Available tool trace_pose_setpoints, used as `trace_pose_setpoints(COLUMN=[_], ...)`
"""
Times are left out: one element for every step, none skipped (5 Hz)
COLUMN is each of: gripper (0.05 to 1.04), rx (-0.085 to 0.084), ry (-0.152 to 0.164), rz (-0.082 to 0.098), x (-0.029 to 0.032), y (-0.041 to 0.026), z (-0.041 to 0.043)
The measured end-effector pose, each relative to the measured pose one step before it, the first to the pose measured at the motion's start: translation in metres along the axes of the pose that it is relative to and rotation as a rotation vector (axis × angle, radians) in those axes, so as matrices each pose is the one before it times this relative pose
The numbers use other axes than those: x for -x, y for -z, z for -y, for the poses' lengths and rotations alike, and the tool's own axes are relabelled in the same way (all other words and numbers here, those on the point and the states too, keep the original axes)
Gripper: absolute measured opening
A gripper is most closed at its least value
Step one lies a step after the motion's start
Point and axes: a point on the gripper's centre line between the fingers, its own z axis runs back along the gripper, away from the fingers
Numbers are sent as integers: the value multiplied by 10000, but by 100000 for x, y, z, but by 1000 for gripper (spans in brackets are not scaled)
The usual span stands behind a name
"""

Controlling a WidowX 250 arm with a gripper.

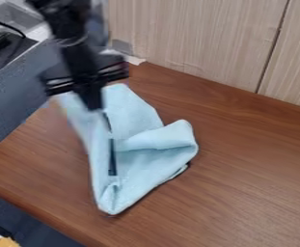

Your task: Fold the cloth from bottom left to top right

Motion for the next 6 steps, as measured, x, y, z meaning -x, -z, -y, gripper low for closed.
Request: trace_pose_setpoints(gripper=[51, 51, 51, 51, 61, 116], rx=[344, -14, -418, -277, -299, -133], ry=[754, 714, 378, 285, 134, 141], rz=[25, -234, -453, -316, -305, -83], x=[-122, 75, 276, 113, 368, 245], y=[-55, 1709, 2891, 2184, 1542, 256], z=[4445, 3082, 1045, 177, -496, -323])
